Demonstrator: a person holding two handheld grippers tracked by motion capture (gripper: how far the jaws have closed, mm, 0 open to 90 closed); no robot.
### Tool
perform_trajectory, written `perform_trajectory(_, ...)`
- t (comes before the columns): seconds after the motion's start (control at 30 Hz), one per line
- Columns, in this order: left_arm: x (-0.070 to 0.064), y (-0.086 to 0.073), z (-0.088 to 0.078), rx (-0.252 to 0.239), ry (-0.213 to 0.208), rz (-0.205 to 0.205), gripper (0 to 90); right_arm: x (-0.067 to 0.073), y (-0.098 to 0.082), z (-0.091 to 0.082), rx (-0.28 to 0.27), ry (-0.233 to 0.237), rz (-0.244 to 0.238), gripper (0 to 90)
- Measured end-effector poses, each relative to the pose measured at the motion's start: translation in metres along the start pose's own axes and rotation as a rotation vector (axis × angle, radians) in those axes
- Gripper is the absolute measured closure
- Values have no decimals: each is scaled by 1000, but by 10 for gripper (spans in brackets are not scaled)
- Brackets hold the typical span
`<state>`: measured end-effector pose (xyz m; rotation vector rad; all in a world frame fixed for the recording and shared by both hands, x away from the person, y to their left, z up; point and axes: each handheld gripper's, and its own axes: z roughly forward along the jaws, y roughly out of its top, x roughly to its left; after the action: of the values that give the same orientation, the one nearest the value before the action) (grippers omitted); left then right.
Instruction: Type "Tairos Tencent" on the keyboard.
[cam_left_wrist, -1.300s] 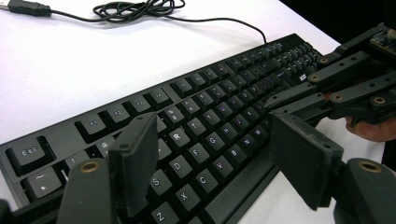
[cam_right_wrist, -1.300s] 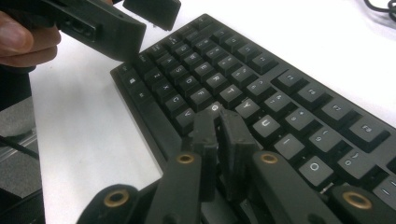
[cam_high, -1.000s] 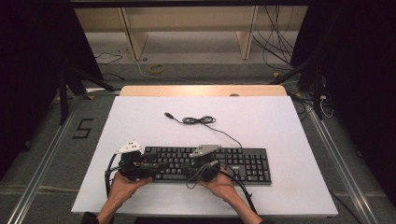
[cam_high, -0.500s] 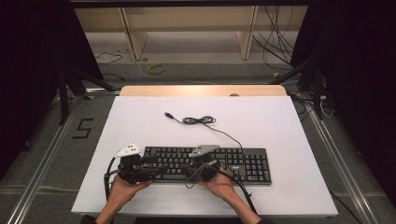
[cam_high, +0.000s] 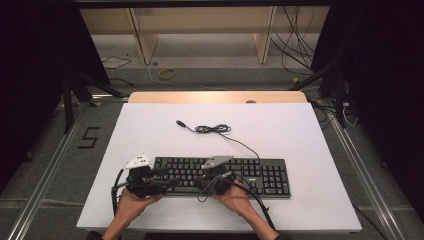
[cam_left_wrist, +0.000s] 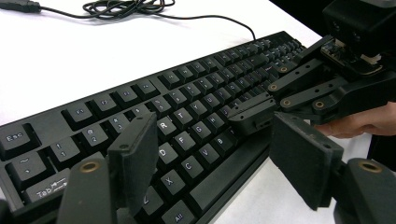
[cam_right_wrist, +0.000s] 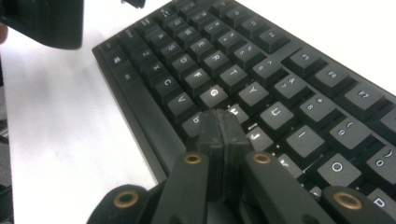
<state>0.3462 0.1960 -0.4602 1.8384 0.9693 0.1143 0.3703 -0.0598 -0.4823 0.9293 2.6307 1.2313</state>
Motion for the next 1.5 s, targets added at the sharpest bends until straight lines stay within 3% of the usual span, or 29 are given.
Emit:
perform_trajectory(0.3,2,0,0,-1,5,-1,323,0,-1,0,7,1,14,900)
perform_trajectory(0.5,3,0,0,2,7,-2,323,-1,1,-9,-41,11,24,893)
perform_trajectory(0.83,3,0,1,2,9,-5,324,-5,-1,-22,-70,13,38,866)
perform_trajectory(1.5,4,3,6,20,11,0,322,-12,-10,-52,-154,33,87,594)
